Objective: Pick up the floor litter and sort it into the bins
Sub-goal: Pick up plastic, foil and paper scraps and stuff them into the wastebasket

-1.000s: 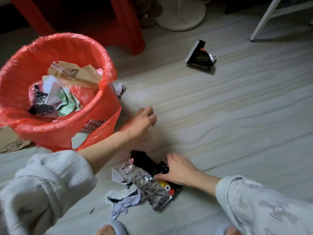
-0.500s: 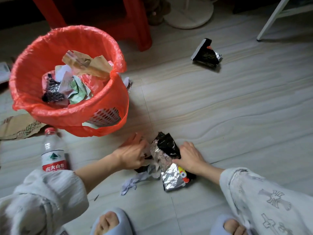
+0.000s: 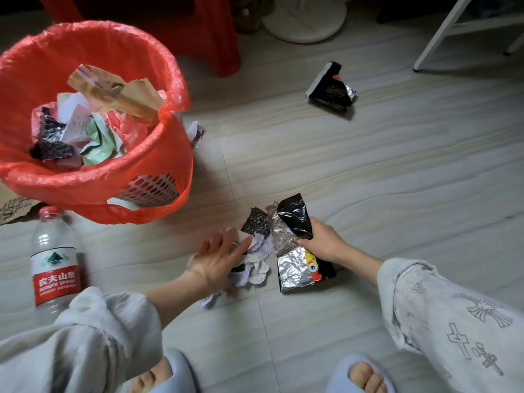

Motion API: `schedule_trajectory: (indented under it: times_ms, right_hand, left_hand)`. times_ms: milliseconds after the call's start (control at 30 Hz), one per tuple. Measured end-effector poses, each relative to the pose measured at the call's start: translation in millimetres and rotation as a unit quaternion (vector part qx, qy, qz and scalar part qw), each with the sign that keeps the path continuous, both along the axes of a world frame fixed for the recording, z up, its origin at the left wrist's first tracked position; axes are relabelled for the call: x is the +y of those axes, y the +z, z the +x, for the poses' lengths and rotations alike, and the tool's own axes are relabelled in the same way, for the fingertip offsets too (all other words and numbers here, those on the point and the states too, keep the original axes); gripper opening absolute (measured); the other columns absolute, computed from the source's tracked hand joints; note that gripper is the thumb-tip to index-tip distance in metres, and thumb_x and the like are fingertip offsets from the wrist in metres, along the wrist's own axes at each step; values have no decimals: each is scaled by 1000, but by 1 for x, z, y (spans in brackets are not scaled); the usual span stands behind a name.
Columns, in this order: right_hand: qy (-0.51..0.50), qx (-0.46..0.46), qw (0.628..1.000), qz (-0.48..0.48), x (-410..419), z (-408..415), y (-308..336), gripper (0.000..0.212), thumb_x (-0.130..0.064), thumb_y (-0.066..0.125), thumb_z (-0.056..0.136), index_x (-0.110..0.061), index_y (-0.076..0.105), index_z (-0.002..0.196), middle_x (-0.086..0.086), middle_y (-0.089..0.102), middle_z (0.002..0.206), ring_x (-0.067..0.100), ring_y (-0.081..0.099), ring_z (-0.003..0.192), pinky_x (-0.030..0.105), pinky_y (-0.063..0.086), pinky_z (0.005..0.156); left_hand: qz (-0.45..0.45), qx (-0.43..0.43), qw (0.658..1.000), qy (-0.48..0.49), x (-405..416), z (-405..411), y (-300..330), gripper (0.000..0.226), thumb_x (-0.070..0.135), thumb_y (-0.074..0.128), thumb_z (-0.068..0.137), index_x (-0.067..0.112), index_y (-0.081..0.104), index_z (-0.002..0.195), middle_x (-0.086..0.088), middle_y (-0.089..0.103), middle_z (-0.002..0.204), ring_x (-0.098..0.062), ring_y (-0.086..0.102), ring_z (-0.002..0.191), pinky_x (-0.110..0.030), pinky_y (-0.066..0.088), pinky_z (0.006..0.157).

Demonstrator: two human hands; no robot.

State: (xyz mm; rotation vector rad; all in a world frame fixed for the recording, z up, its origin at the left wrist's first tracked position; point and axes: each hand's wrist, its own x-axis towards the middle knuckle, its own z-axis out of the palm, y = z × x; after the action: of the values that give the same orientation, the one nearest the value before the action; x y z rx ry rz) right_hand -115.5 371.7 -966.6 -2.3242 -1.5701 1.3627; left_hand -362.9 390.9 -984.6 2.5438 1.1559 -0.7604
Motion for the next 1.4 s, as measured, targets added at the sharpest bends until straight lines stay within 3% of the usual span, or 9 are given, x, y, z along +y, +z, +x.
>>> schedule_trajectory:
  times_ms: [67,167,300,433,633,867,1000,1200,1400]
  right_hand:
    - [-7,-21,1000,4,0,12,1,36,-19,59,89,-9,46,121,10,59,119,27,55,109,37,47,91]
    - [-24,-66,997,20,5,32,5,32,-21,58,89,-8,49,117,12,60,116,29,56,107,36,47,88]
    - [-44,-94,994,26,9,47,10,30,-21,58,88,-8,51,115,13,61,115,31,56,106,33,45,84]
    - [-26,-76,996,34,12,40,16,30,-22,58,88,-10,53,115,11,63,111,30,57,102,35,48,84]
    - [-29,-56,996,66,24,31,27,30,-20,59,87,-11,54,115,13,63,111,31,57,103,35,47,84]
    - [-102,-50,990,86,28,32,35,28,-21,58,87,-11,54,113,12,63,110,32,57,102,36,48,85]
    - [-189,-28,973,133,38,38,51,25,-18,59,87,-8,57,109,13,63,111,32,56,104,31,42,79]
    - [-296,53,932,202,72,40,98,25,-16,61,86,-7,58,109,12,64,105,31,58,104,35,46,86]
    - [-347,184,879,269,97,14,146,18,-13,61,86,-9,56,102,10,63,105,25,60,98,39,48,91]
  left_hand:
    - [6,-7,1000,14,5,4,0,123,47,88,20,34,31,129,-10,41,123,-34,55,100,-39,53,66]
    - [-32,-62,997,44,10,9,-1,87,9,75,56,37,28,125,-2,28,127,-30,35,116,-39,47,83]
    - [-100,-121,978,139,21,21,5,34,22,50,86,24,47,121,-5,40,122,-31,43,114,-37,47,85]
    - [-123,-146,972,138,26,29,7,24,28,45,90,18,59,108,-9,53,112,-30,52,107,-32,43,81]
    - [-92,-174,969,150,33,31,23,23,28,41,89,20,56,104,-6,62,108,-21,54,83,-15,30,48]
    - [-22,-182,981,57,50,35,57,46,13,61,83,27,51,125,-9,41,107,-32,51,96,-32,46,66]
    - [48,-225,971,61,67,61,93,28,21,50,91,23,56,118,-10,40,109,-30,48,103,-41,49,75]
    - [123,-407,896,126,107,82,151,27,10,60,76,17,63,103,-5,38,109,-25,47,100,-28,38,73]
    - [219,-481,832,171,132,64,213,24,9,58,84,17,66,105,-1,34,101,-17,45,91,-25,41,74]
